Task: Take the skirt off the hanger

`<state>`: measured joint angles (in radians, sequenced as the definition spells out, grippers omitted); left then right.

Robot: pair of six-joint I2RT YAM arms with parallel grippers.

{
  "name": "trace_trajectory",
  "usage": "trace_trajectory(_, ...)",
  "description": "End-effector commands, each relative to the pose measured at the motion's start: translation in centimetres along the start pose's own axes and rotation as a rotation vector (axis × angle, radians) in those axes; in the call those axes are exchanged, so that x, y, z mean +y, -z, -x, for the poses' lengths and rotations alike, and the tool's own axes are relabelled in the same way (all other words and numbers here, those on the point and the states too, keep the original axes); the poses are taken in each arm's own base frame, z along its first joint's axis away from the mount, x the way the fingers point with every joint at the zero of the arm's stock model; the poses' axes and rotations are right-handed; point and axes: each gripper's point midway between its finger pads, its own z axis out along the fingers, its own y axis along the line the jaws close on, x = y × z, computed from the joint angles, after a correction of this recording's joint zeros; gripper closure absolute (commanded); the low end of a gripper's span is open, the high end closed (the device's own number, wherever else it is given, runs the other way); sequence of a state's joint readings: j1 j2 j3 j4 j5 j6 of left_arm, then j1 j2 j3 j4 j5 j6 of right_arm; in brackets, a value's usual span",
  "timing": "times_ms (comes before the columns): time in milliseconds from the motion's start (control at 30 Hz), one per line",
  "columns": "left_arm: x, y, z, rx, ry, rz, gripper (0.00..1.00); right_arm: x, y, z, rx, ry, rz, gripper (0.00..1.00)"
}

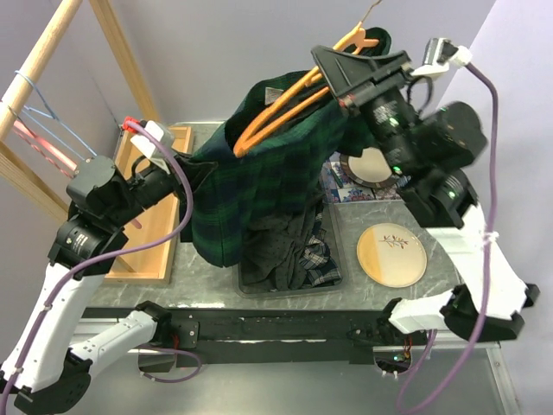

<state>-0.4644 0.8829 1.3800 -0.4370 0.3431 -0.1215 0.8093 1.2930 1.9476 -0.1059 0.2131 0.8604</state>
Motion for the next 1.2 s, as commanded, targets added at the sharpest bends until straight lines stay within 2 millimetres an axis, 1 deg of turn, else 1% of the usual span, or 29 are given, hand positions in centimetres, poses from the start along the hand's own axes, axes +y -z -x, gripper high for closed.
trace_trajectory(0, -0.9, 2.4, 6.2, -0.168, -0.037, 0.018, 0.99, 7.6, 4.2, 1.7, 0.074, 0.002, 0.316, 1.0)
trace_trajectory(33, -1.4, 2.7, 7.4, -0.192, -0.045, 0.003, 0.99, 8.0, 5.0, 1.9, 0.091, 0.003, 0.331, 1.0)
trace_trajectory(67, -1.6, 2.9, 8.1, -0.206, -0.042, -0.003, 0.99, 8.4, 5.6, 1.6, 0.115, 0.003, 0.352, 1.0)
trace_trajectory(100, -1.8, 2.9, 8.7, -0.218, -0.04, -0.011, 0.99, 7.9, 5.9, 0.7, 0.15, 0.0, 0.353, 1.0)
trace_trajectory(133, -2.2, 3.4, 10.0, -0.252, -0.046, -0.022, 0.99, 8.4, 7.5, 0.3, 0.197, 0.001, 0.378, 1.0)
trace_trajectory(167, -2.7, 3.6, 10.6, -0.269, -0.038, -0.041, 0.99, 8.1, 8.1, -0.1, 0.221, -0.014, 0.377, 1.0)
trace_trajectory(200, -3.1, 3.8, 11.4, -0.298, -0.044, -0.059, 0.99, 6.0, 8.2, -2.0, 0.272, -0.022, 0.34, 1.0)
trace_trajectory(233, -3.5, 4.2, 12.3, -0.326, -0.044, -0.072, 0.99, 6.9, 10.0, -1.7, 0.281, -0.029, 0.392, 1.0)
trace_trajectory(267, -4.1, 4.4, 12.7, -0.336, -0.034, -0.098, 0.99, 6.3, 10.5, -2.3, 0.298, -0.037, 0.389, 1.0)
trace_trajectory(300, -4.3, 4.4, 13.2, -0.346, -0.034, -0.112, 0.99, 4.4, 10.7, -3.9, 0.335, -0.039, 0.353, 1.0)
trace_trajectory(333, -4.7, 4.7, 14.0, -0.366, -0.034, -0.126, 0.99, 4.4, 11.6, -3.9, 0.343, -0.038, 0.36, 1.0)
trace_trajectory(367, -4.9, 4.6, 14.2, -0.365, -0.024, -0.141, 0.99, 3.9, 12.0, -4.7, 0.376, -0.03, 0.367, 1.0)
trace_trajectory(400, -5.2, 4.5, 14.5, -0.367, -0.023, -0.156, 0.99, 2.9, 12.3, -6.0, 0.416, -0.025, 0.36, 1.0)
trace_trajectory(467, -5.2, 4.0, 14.5, -0.357, -0.01, -0.163, 0.99, 2.5, 13.0, -7.7, 0.5, -0.021, 0.389, 1.0)
trace_trajectory(500, -5.0, 3.5, 14.1, -0.344, -0.002, -0.164, 0.99, 1.4, 13.0, -8.7, 0.531, -0.029, 0.364, 1.0)
trace_trajectory(567, -4.9, 2.9, 13.8, -0.34, 0.011, -0.171, 0.99, 0.1, 13.4, -9.8, 0.563, -0.052, 0.333, 1.0)
trace_trajectory(600, -4.4, 2.0, 12.6, -0.317, 0.025, -0.166, 0.99, -1.8, 13.6, -11.1, 0.582, -0.059, 0.293, 1.0)
trace_trajectory(667, -4.1, 1.2, 11.9, -0.307, 0.043, -0.168, 0.99, -3.2, 14.1, -11.7, 0.588, -0.053, 0.259, 1.0)
trace_trajectory(700, -3.8, 0.3, 10.9, -0.282, 0.055, -0.169, 0.99, -4.7, 14.3, -12.8, 0.611, -0.05, 0.228, 1.0)
trace_trajectory(767, -3.7, -0.4, 10.2, -0.264, 0.07, -0.176, 0.99, -6.3, 14.9, -14.0, 0.645, -0.041, 0.205, 1.0)
trace_trajectory(800, -3.3, -1.1, 9.8, -0.252, 0.081, -0.17, 0.99, -8.2, 15.4, -15.4, 0.677, -0.042, 0.167, 1.0)
trace_trajectory(867, -2.9, -1.7, 9.5, -0.247, 0.096, -0.156, 0.99, -10.3, 16.3, -16.7, 0.706, -0.042, 0.127, 1.0)
trace_trajectory(900, -2.5, -2.5, 8.9, -0.237, 0.106, -0.152, 0.99, -12.1, 17.1, -17.6, 0.725, -0.042, 0.086, 1.0)
trace_trajectory(967, -2.3, -3.3, 8.0, -0.223, 0.131, -0.153, 0.99, -13.9, 17.5, -17.9, 0.723, -0.035, 0.04, 1.0)
trace_trajectory(1000, -2.0, -4.1, 6.8, -0.201, 0.146, -0.153, 0.99, -14.0, 17.9, -17.7, 0.717, -0.034, 0.036, 1.0)
trace_trajectory(1067, -1.4, -5.2, 5.5, -0.177, 0.168, -0.127, 0.99, -13.7, 18.0, -17.1, 0.707, -0.024, 0.048, 1.0)
trace_trajectory(1100, -1.3, -6.0, 3.9, -0.144, 0.181, -0.124, 0.99, -12.4, 17.9, -16.1, 0.686, -0.013, 0.075, 1.0)
trace_trajectory(1167, -0.5, -6.9, 2.6, -0.126, 0.178, -0.079, 0.99, -11.4, 18.2, -15.3, 0.68, 0.004, 0.087, 1.0)
